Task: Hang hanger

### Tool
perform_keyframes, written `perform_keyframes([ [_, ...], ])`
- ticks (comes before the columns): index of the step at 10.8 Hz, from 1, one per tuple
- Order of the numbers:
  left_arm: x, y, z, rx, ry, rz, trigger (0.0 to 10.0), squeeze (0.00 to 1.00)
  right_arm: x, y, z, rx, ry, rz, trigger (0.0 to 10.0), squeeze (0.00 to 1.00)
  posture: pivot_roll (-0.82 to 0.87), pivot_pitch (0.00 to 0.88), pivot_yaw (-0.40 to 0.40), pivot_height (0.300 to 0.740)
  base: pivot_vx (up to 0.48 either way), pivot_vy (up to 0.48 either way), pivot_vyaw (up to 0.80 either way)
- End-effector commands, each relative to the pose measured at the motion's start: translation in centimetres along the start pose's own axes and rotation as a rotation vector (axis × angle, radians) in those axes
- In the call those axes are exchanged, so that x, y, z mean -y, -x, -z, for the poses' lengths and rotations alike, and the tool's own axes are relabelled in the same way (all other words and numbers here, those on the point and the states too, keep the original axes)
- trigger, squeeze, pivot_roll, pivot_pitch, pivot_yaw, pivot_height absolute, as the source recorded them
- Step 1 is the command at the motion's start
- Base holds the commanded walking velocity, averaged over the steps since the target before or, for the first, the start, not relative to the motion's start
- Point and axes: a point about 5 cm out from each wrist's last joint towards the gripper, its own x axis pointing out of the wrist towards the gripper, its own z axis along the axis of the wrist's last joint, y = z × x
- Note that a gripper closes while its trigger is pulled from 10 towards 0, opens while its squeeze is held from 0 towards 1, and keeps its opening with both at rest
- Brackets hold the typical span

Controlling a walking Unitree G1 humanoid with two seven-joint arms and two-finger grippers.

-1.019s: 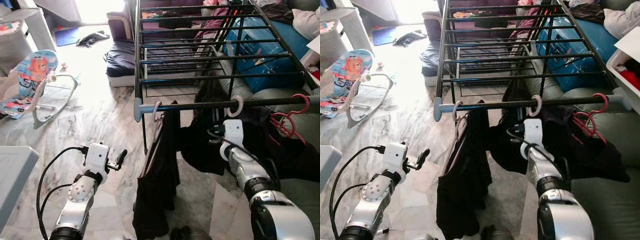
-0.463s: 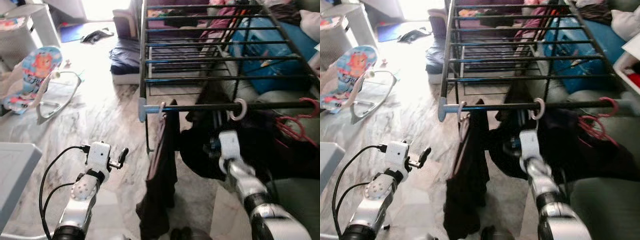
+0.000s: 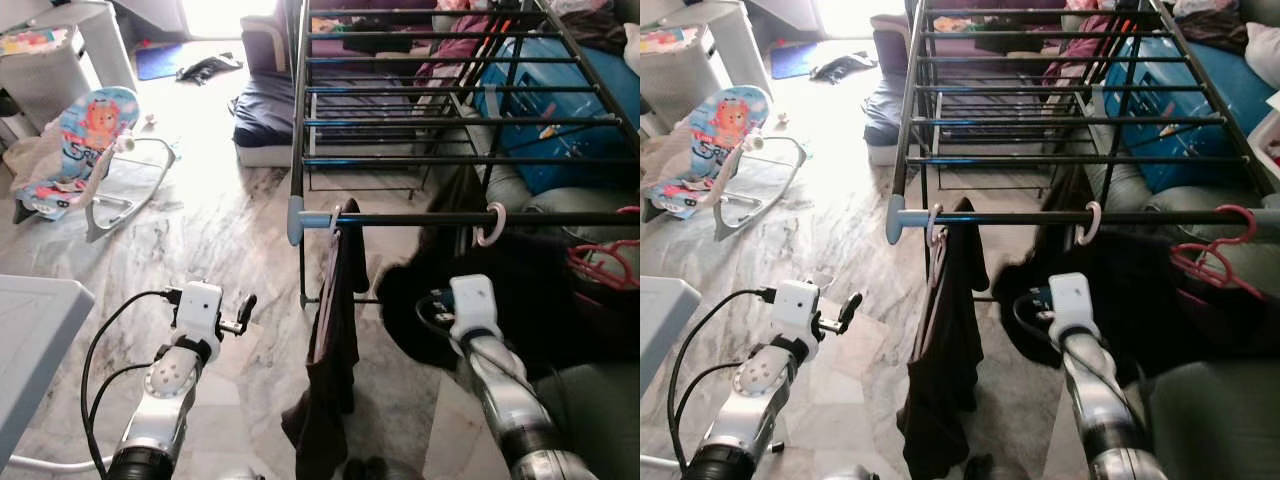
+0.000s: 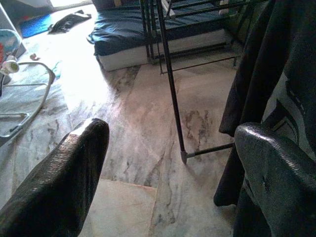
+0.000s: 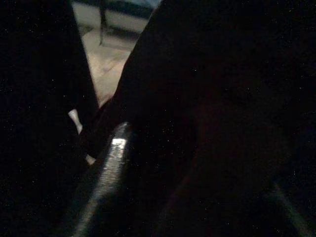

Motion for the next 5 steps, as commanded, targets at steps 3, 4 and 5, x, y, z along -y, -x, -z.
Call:
perform_keyframes([
  [3,-0.3,0.0,0.1,-0.004,-0.015,-0.017,10.0,0.00,-0.5,2.2,-1.6,0.146,-0.021,0.043,10.0,1.00,-0.09,0.000,0.003,0.740,0.000,0.000,0.00],
  [4,-0.4,0.0,0.1,-0.002,-0.016,-0.020,10.0,0.00,-0.8,2.9,-1.8,0.168,-0.032,0.037,10.0,1.00,-0.09,0.000,0.005,0.740,0.000,0.000,0.00],
  [5,-0.4,0.1,0.1,0.003,-0.018,-0.020,10.0,0.00,-0.9,3.5,-2.1,0.194,-0.036,0.032,10.0,1.00,-0.09,0.000,0.007,0.740,0.000,0.000,0.00],
])
